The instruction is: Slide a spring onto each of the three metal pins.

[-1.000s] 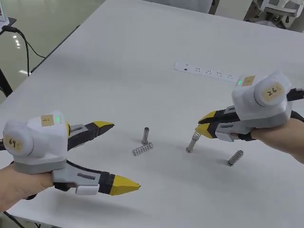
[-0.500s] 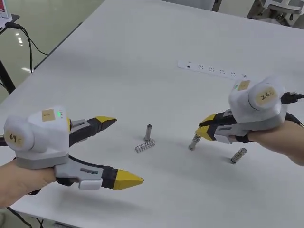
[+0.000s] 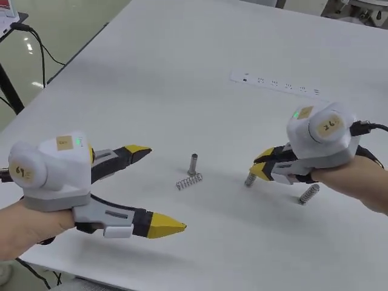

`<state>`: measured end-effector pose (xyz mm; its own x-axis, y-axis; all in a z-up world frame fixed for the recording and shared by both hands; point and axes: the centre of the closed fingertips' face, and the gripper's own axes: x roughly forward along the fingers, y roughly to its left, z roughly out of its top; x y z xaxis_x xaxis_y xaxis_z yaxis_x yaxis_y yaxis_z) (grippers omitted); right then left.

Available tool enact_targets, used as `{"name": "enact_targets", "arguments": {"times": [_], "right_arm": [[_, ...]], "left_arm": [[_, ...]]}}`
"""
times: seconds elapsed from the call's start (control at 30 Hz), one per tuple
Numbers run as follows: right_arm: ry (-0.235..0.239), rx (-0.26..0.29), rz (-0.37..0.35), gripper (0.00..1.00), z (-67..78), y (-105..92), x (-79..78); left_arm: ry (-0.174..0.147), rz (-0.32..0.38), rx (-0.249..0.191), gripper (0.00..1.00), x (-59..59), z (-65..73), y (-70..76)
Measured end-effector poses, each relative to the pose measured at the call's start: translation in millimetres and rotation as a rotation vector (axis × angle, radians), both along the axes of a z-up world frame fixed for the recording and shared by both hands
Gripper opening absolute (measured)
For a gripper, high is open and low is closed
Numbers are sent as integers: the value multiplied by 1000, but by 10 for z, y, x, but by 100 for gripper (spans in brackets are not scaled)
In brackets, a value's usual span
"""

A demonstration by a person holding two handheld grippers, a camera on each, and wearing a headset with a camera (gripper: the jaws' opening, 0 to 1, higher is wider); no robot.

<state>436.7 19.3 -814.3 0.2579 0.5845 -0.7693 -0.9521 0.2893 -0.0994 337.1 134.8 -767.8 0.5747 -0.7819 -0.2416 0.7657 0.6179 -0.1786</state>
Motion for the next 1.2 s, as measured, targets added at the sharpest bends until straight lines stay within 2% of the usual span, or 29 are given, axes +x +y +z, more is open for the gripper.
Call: {"name": "enact_targets", "arguments": {"times": [0.27,0.7,0.83,1.2], "right_arm": [[11,-15,-5,8,-83,-17,-28],[28,8,-23,8,-82,5,-40],[23,-18,-15,8,-137,-32,-60],[25,-16,-19,9,-100,-42,-59]], "left_arm": [[2,1,1,98,-1,-5,-6],[-5,-2,0,98,20,60,-36],[-13,0,-5,98,40,99,-30],[-15,-7,-2,97,53,114,-41]]}}
